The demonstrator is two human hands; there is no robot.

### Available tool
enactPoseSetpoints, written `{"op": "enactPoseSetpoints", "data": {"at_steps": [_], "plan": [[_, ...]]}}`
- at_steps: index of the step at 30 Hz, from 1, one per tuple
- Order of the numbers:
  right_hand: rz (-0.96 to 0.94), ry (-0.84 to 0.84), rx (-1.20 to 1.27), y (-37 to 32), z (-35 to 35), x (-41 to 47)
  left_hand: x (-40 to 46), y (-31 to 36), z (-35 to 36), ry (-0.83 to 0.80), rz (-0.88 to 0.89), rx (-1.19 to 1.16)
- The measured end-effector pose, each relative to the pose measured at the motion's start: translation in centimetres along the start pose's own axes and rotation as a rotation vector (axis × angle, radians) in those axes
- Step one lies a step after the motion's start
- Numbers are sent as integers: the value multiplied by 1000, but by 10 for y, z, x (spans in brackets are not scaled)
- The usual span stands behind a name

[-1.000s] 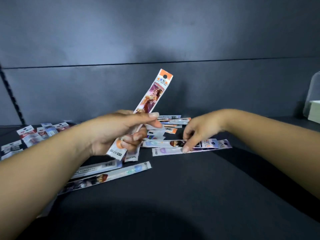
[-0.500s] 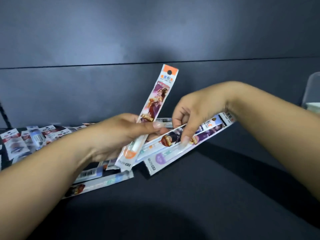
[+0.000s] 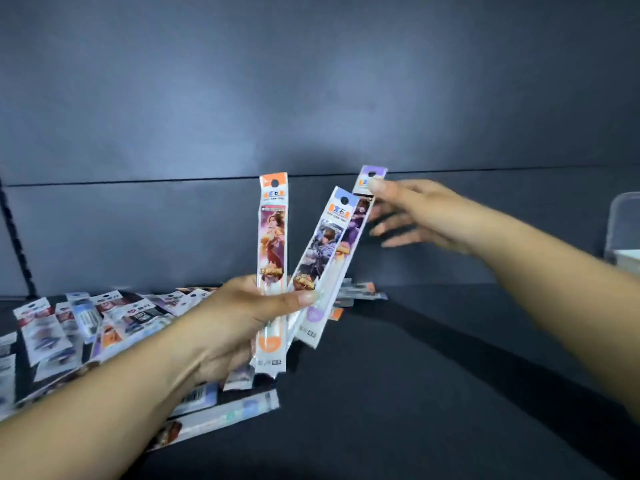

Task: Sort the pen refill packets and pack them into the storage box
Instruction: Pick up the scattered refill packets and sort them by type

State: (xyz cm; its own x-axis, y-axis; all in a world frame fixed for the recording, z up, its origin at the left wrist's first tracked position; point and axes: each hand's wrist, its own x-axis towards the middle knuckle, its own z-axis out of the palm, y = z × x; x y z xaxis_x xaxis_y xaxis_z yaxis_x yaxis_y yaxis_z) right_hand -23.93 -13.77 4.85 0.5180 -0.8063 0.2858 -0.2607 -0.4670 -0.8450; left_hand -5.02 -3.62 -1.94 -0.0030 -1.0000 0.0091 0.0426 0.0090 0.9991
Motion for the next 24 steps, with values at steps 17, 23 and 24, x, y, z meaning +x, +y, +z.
{"op": "enactPoseSetpoints", "data": {"at_steps": [17,23,24], "plan": [[-176,-253,182,-5,71,-12,3,-3,4,-103,192,31],[-223,-279,161,-11,75,-15,-1,1,10,-60,243,278],[-224,-282,202,-13,74,-15,-1,4,10,-54,282,268]]}}
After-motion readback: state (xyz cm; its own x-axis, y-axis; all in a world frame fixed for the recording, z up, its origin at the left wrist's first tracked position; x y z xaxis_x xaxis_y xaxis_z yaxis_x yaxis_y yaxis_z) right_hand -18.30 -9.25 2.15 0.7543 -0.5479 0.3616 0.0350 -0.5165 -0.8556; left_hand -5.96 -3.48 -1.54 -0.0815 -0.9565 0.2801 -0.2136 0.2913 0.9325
